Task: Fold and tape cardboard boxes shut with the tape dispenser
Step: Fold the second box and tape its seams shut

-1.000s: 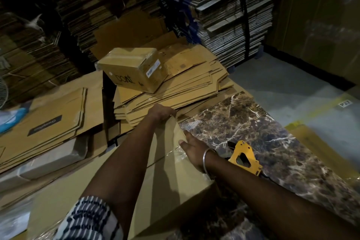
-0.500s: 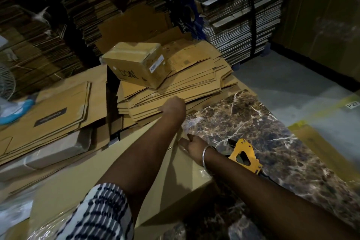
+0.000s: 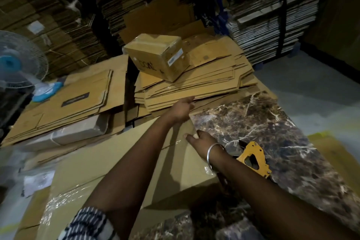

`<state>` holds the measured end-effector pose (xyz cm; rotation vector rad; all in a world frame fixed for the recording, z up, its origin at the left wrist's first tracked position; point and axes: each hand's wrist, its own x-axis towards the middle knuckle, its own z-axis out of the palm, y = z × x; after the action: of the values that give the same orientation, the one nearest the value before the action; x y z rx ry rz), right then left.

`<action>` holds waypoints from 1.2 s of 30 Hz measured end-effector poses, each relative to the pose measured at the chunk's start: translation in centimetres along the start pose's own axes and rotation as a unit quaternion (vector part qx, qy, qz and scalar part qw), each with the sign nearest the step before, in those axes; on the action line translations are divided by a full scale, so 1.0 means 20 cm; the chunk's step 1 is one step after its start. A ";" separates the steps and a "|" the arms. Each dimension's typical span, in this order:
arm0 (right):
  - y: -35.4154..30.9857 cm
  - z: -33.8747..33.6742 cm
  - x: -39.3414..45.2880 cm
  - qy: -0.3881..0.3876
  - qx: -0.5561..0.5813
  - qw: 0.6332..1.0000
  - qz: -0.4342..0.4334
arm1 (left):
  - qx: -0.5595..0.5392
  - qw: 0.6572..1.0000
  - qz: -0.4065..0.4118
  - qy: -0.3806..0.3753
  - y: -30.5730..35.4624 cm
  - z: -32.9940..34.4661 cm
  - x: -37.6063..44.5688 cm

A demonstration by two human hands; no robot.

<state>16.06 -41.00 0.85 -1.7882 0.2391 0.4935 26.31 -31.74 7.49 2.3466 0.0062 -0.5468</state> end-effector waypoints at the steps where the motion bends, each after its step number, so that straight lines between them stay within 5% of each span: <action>1: 0.01 0.00 0.00 0.009 -0.015 1.000 -0.003 | -0.089 0.995 0.018 0.032 -0.04 -0.01 -0.06; 3: 0.01 0.00 0.00 0.012 -0.029 1.000 -0.001 | -0.172 0.977 0.054 0.114 -0.11 -0.01 -0.19; 6: 0.01 0.00 0.01 0.014 -0.063 0.998 -0.013 | -0.122 0.974 0.094 0.168 -0.22 0.01 -0.40; 11: -0.01 0.00 -0.04 0.060 -0.117 0.990 -0.059 | 0.113 0.974 0.144 0.133 -0.54 0.00 -0.64; 17: -0.04 0.01 -0.12 0.126 -0.175 0.965 -0.150 | 0.276 0.950 0.104 0.100 -0.90 -0.08 -0.87; 23: -0.07 0.04 -0.12 0.205 -0.393 0.865 -0.234 | 0.291 0.948 0.088 0.094 -1.21 -0.23 -1.06; 29: -0.12 0.10 -0.14 0.226 -0.491 0.805 -0.246 | 0.268 0.954 0.054 0.121 -1.37 -0.32 -1.20; 33: -0.10 0.19 -0.21 0.240 -0.537 0.787 -0.188 | 0.253 0.956 0.059 0.135 -1.35 -0.30 -1.21; 36: -0.05 0.32 -0.28 0.207 -0.533 0.813 -0.109 | 0.251 0.955 0.063 0.143 -1.37 -0.30 -1.21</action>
<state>10.12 -35.24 2.87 -2.9930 0.0295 0.0108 2.36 -3.79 2.93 2.8796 -0.1670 -0.1462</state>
